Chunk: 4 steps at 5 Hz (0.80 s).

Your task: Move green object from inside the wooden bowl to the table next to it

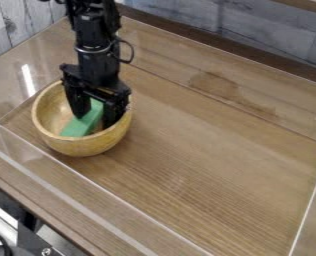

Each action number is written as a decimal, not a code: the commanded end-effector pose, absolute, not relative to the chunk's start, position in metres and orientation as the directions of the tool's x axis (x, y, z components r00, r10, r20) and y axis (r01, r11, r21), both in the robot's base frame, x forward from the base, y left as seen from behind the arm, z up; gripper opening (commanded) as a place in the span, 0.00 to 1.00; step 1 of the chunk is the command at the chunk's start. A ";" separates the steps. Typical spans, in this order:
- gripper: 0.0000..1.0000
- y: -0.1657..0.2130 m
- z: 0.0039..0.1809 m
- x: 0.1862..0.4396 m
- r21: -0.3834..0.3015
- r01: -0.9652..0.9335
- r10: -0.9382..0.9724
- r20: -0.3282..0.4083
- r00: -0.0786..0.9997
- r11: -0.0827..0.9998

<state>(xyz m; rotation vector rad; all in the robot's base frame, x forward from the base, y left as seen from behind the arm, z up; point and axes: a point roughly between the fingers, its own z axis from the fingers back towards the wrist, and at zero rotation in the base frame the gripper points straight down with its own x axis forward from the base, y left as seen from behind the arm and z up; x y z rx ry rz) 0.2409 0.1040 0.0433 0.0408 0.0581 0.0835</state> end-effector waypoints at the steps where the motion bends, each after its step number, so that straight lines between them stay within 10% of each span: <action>1: 1.00 0.118 0.044 0.243 0.050 -0.053 0.054 -0.033 0.998 0.997; 4: 1.00 0.146 0.055 0.228 0.018 -0.070 0.071 -0.039 0.997 0.997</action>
